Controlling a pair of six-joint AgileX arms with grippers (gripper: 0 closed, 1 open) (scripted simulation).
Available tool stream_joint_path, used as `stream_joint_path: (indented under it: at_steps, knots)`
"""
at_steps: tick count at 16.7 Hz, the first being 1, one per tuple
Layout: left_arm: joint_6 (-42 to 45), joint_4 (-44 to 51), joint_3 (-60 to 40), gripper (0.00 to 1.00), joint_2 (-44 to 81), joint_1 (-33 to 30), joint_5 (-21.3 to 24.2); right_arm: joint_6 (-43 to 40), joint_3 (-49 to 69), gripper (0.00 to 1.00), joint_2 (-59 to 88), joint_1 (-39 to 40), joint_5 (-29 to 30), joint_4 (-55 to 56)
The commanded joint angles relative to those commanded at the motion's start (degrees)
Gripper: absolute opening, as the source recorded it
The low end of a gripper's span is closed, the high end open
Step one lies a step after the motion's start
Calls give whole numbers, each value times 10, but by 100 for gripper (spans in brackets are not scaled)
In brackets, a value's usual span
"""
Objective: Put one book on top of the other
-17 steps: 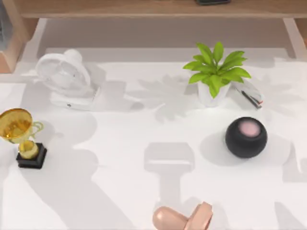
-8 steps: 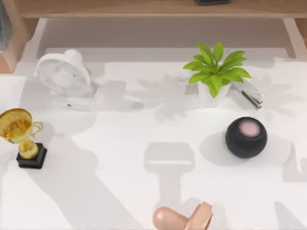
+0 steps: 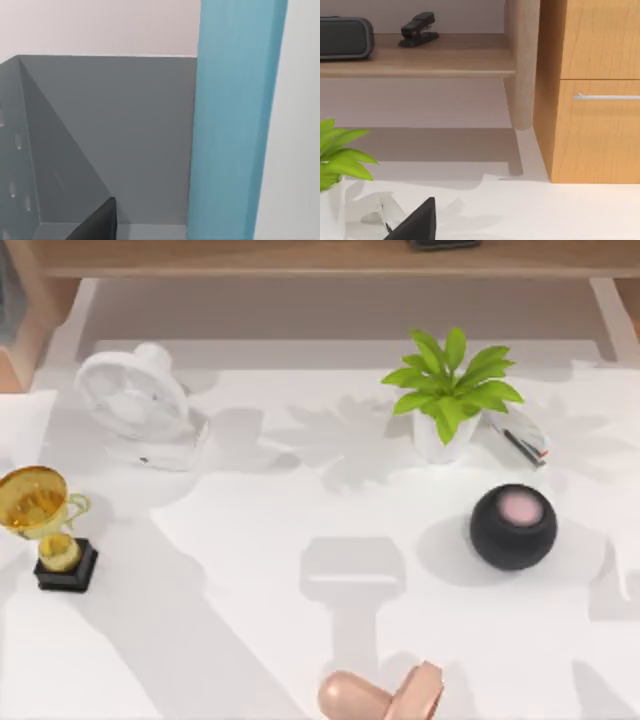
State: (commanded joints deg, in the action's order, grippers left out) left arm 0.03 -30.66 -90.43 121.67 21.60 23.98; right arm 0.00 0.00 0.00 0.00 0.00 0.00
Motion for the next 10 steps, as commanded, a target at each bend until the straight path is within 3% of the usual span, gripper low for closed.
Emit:
stream_joint_path:
  at_steps: [10]
  knots:
    - [0, 0, 0, 17, 0, 0, 0, 0, 0, 100, 0, 0, 0, 0]
